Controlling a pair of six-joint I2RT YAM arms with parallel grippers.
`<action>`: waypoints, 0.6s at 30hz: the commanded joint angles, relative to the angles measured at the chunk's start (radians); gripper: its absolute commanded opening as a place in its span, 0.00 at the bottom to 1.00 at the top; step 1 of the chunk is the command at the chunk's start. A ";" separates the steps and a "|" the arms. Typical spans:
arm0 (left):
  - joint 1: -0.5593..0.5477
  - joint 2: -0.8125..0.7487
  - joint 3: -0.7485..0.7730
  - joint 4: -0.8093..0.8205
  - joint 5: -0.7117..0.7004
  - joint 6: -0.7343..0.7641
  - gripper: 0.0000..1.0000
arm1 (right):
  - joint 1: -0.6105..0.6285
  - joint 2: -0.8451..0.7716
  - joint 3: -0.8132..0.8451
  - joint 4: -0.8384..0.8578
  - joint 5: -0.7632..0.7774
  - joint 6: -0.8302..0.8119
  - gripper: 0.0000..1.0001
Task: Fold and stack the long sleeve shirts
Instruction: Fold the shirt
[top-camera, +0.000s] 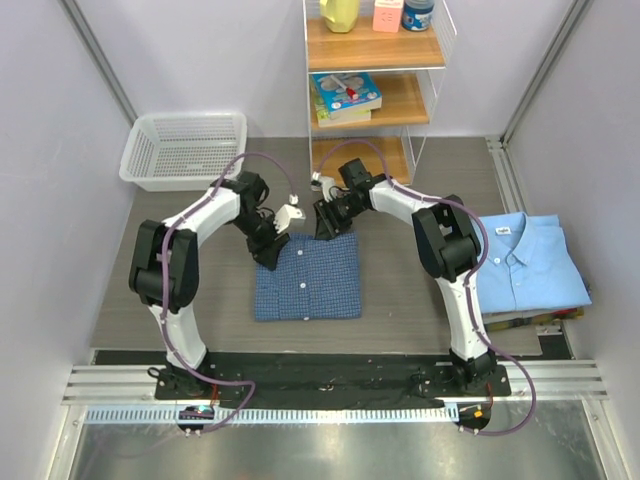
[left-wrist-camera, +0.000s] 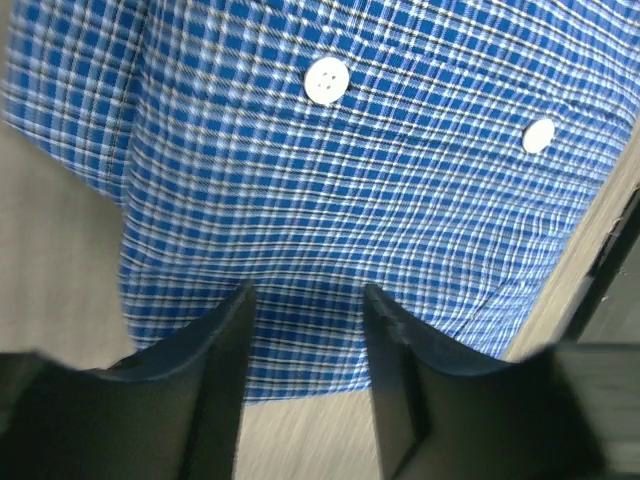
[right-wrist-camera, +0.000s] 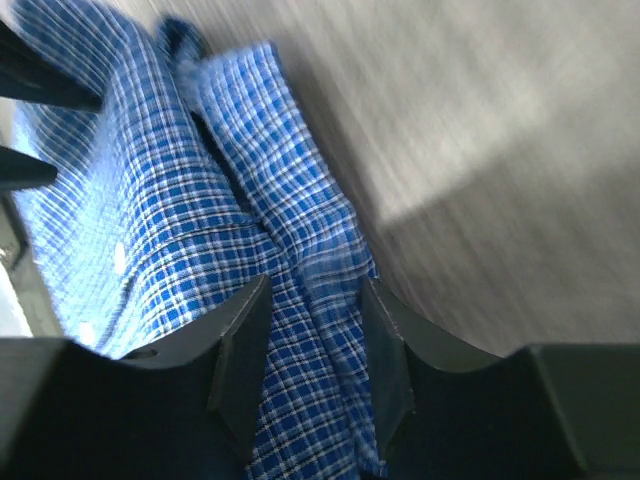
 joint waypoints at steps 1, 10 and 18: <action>-0.005 -0.040 -0.065 0.057 0.069 -0.050 0.43 | 0.038 -0.069 -0.105 0.055 0.004 -0.035 0.45; 0.037 -0.282 -0.180 -0.048 0.131 -0.097 0.50 | 0.035 -0.267 -0.157 -0.023 0.067 -0.115 0.57; 0.098 -0.163 -0.045 -0.055 0.109 -0.119 0.58 | -0.045 -0.362 -0.109 -0.269 0.089 -0.222 0.73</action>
